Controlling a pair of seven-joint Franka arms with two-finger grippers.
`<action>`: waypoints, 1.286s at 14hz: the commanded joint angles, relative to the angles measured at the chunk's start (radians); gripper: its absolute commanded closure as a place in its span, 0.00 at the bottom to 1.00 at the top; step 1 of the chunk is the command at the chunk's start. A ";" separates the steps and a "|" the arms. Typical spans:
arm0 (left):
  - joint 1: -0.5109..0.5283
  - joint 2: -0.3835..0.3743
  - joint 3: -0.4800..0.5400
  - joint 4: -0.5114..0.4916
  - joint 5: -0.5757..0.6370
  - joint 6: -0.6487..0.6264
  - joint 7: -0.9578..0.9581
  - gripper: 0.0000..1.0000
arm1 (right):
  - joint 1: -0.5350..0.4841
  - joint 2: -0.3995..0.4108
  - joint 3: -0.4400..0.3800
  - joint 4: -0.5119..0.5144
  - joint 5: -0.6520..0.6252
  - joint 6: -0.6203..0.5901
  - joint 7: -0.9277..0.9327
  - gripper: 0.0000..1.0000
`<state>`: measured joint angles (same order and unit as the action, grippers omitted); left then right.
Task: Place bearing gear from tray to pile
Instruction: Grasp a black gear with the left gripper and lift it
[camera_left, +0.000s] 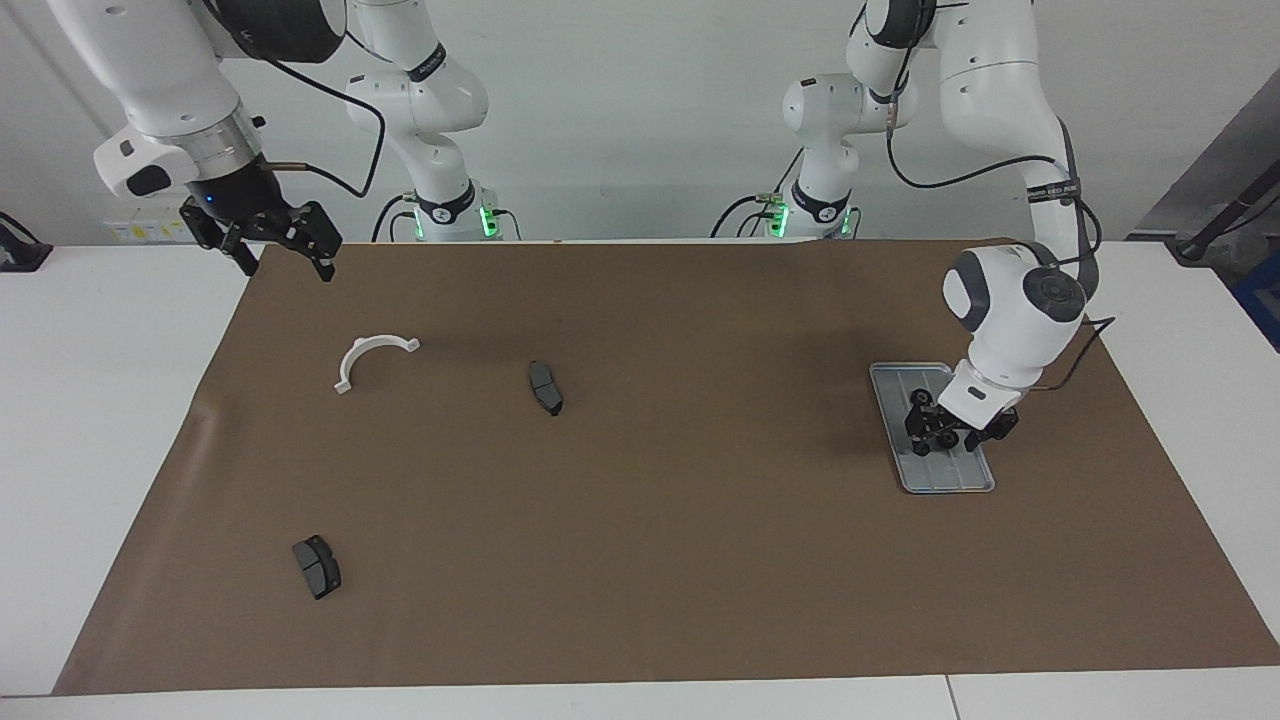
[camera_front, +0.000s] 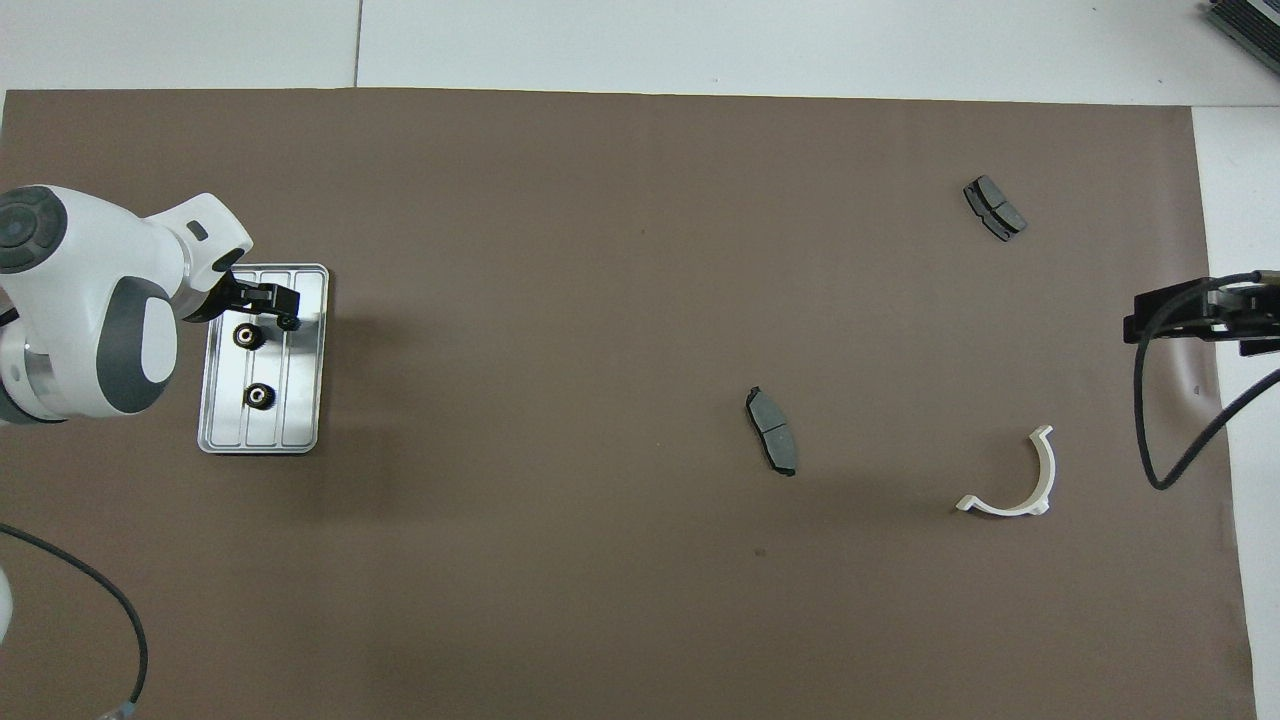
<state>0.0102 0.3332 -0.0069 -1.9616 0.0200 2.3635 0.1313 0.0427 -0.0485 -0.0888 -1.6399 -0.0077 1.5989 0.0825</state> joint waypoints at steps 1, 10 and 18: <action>-0.007 -0.017 -0.001 -0.033 -0.009 0.031 -0.004 0.20 | -0.004 0.001 0.001 0.008 0.014 -0.022 -0.020 0.00; -0.018 0.004 -0.001 -0.033 -0.009 0.062 -0.002 0.52 | -0.004 0.001 0.001 0.008 0.014 -0.022 -0.020 0.00; -0.019 0.015 -0.001 -0.042 -0.009 0.077 -0.002 0.70 | -0.004 0.001 0.001 0.008 0.014 -0.022 -0.020 0.00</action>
<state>0.0034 0.3469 -0.0200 -1.9730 0.0181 2.4086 0.1313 0.0427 -0.0485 -0.0888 -1.6399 -0.0077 1.5989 0.0825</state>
